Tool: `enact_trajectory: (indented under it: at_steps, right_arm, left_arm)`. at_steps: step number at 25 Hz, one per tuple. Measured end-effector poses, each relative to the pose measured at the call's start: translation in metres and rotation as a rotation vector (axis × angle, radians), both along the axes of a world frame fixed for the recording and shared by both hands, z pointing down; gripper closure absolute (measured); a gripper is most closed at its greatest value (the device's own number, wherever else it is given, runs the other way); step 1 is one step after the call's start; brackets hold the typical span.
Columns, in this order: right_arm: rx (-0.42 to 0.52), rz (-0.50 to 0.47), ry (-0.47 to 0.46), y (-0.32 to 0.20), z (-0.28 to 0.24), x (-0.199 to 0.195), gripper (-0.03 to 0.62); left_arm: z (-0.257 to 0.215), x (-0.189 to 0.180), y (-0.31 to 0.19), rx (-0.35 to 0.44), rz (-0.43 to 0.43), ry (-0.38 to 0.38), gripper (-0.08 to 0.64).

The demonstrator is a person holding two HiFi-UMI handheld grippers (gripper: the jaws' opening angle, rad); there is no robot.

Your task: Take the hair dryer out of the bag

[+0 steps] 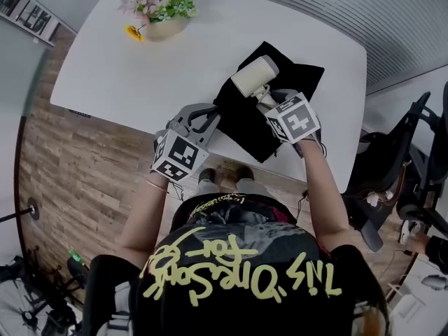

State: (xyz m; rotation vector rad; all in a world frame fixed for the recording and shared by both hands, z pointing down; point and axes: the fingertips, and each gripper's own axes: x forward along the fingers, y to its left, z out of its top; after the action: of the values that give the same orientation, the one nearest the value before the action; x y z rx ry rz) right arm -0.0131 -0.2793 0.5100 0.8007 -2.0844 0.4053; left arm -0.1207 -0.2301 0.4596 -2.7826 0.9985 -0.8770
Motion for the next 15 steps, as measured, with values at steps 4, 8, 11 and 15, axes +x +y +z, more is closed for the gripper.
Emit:
enact_trajectory:
  at_steps: [4, 8, 11, 15]
  right_arm:
    - [0.002, -0.01, 0.02, -0.001, 0.003, -0.002, 0.402]
    - [0.001, -0.005, 0.025, -0.002, 0.004, -0.004, 0.402]
    - [-0.005, 0.004, 0.033, -0.002, 0.006, -0.005, 0.402]
    - [-0.005, 0.029, 0.04, -0.002, 0.01, -0.002, 0.402]
  left_arm:
    - [0.0, -0.005, -0.001, -0.005, -0.009, -0.004, 0.514]
    - [0.0, -0.009, 0.001, -0.007, -0.01, -0.008, 0.502]
    - [0.002, -0.016, 0.004, -0.011, -0.024, -0.003, 0.494]
    - [0.004, -0.029, 0.006, -0.025, -0.057, 0.017, 0.482]
